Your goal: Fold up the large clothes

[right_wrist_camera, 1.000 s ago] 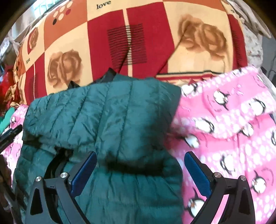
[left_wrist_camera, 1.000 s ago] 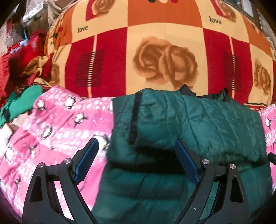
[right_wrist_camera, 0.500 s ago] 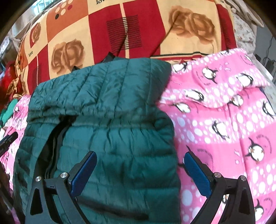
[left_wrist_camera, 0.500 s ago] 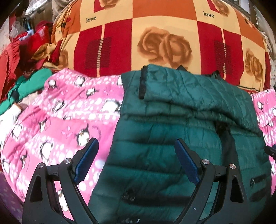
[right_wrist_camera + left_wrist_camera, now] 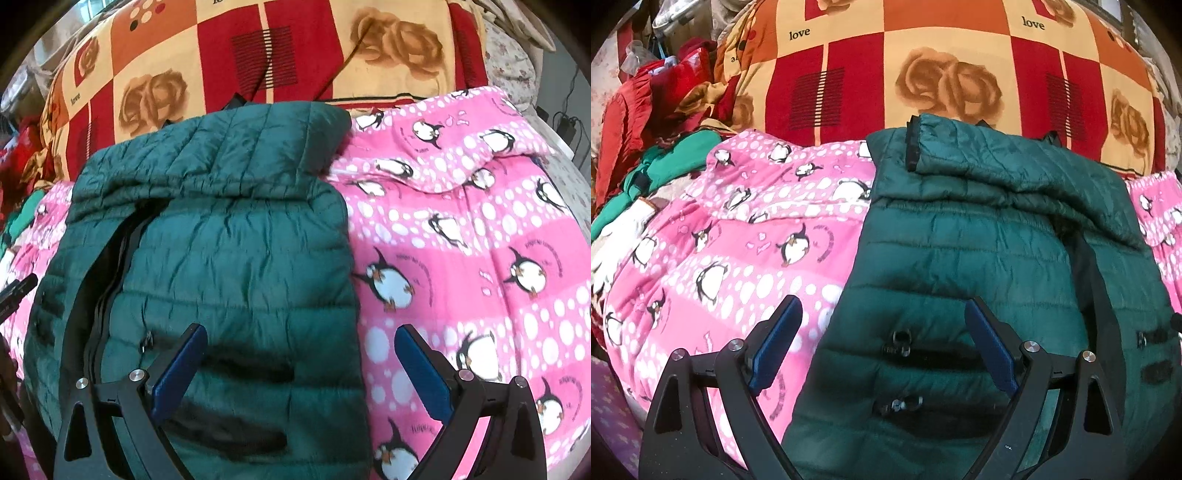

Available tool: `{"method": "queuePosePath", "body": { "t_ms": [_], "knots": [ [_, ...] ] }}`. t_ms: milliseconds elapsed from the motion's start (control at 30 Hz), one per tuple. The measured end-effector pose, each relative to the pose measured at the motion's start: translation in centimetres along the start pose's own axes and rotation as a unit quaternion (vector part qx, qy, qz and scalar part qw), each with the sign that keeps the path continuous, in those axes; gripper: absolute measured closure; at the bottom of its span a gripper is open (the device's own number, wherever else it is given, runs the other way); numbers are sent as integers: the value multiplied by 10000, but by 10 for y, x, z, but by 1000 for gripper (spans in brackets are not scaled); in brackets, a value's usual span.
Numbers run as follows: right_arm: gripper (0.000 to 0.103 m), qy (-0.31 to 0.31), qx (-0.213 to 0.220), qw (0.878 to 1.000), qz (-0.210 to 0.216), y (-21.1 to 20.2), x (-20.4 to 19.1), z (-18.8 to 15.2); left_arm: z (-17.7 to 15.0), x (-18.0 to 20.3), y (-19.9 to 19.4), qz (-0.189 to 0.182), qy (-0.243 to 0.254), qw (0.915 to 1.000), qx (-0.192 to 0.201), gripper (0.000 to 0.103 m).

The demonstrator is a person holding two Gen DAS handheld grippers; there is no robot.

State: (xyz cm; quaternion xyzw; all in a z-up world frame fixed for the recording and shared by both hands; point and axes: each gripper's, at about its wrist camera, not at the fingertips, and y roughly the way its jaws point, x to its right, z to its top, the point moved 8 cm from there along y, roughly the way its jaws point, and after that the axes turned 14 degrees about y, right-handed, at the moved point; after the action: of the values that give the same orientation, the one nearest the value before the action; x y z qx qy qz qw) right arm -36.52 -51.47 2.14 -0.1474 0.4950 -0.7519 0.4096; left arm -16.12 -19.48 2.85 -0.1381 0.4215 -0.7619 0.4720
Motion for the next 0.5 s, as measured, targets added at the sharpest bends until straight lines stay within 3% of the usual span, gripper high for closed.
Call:
{"method": "queuePosePath", "body": {
  "t_ms": [500],
  "knots": [
    [3,9,-92,9996,-270,-15,21,-40,-43,2,-15,-287,63,9994,-203,13]
  ]
}}
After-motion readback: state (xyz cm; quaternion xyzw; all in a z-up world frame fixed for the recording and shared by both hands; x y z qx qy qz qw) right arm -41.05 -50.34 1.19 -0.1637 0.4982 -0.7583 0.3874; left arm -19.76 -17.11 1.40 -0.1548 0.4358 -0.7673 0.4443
